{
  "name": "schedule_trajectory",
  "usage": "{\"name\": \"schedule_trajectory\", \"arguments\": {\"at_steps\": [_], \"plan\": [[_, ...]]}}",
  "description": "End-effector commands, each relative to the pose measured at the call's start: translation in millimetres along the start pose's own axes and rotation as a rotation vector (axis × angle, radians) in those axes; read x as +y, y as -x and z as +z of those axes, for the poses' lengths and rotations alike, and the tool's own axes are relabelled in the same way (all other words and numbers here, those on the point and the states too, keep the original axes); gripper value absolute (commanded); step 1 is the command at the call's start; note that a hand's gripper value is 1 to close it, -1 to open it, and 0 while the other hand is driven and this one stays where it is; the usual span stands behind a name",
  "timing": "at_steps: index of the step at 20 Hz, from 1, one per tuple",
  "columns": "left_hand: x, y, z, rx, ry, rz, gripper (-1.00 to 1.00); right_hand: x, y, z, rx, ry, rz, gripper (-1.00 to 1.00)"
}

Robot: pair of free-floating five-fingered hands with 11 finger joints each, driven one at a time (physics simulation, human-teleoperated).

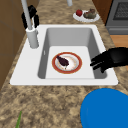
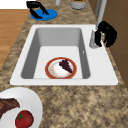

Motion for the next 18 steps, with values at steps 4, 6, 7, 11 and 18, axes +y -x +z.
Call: {"name": "schedule_trajectory", "arguments": {"at_steps": [4, 6, 7, 11, 18], "plan": [[0, 0, 0, 0.000, 0.000, 0.000, 0.00, 27, 25, -4, -0.090, 0.047, -0.032, 1.00], [0, 0, 0, 0.000, 0.000, 0.000, 0.00, 32, 26, -2, -0.086, 0.075, -0.026, 1.00], [0, 0, 0, 0.000, 0.000, 0.000, 0.00, 32, 26, -1, -0.092, 0.082, -0.030, 1.00], [0, 0, 0, 0.000, 0.000, 0.000, 0.00, 35, 28, -1, -0.108, 0.101, -0.048, 1.00], [0, 0, 0, 0.000, 0.000, 0.000, 0.00, 39, 31, 0, -0.131, 0.125, -0.089, 1.00]]}}
